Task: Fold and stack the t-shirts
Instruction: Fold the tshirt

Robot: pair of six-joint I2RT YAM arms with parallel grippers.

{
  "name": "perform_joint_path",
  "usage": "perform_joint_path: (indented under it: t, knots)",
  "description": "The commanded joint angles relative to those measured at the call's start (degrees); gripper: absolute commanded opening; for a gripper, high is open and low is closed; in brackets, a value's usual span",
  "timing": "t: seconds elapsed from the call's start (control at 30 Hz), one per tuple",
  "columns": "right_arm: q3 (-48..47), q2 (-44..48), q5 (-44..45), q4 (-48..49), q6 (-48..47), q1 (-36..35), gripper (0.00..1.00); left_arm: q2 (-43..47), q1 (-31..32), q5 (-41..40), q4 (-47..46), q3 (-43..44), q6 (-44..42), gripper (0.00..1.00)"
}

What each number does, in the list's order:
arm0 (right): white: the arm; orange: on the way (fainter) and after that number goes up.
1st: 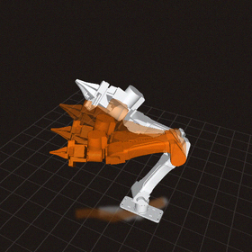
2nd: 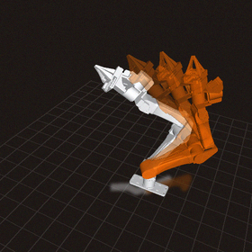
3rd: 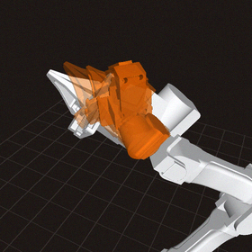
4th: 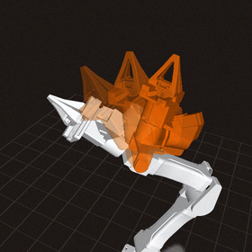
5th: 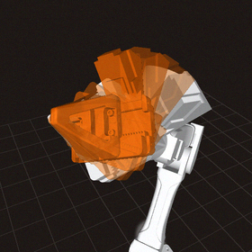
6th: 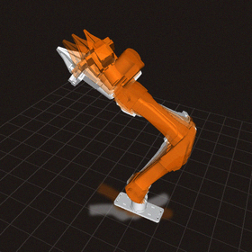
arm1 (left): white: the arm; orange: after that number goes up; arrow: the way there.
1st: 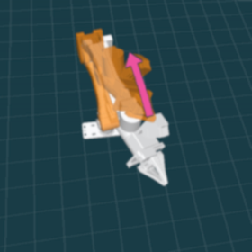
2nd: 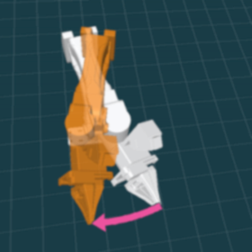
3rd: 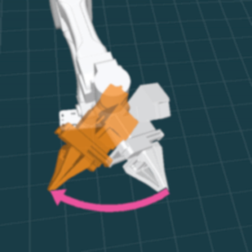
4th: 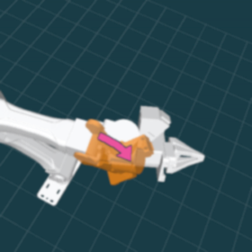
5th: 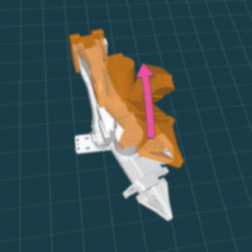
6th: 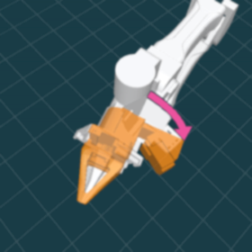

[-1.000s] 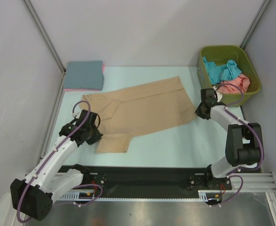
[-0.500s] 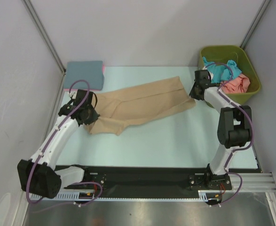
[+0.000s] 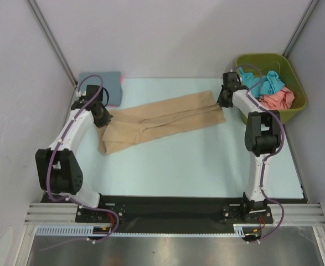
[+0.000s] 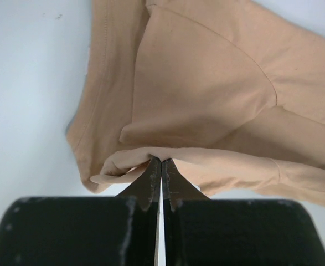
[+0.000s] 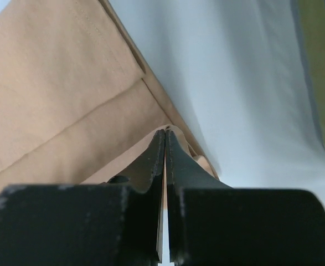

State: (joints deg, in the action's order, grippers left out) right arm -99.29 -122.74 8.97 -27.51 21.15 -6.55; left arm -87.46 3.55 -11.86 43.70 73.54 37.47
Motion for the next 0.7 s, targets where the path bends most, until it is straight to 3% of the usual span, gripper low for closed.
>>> perform_joint_path:
  t: [0.0,0.67]
  knots:
    - [-5.47,-1.80,-0.71,-2.29,-1.28,-0.31,0.00,-2.80,-0.21,1.48,-1.95,4.85,-1.97,0.00]
    - [-13.74,-9.27,-3.35,-4.22,-0.40,0.22,0.00,-11.94,-2.06,0.78,-0.90,10.40,-0.91,0.00]
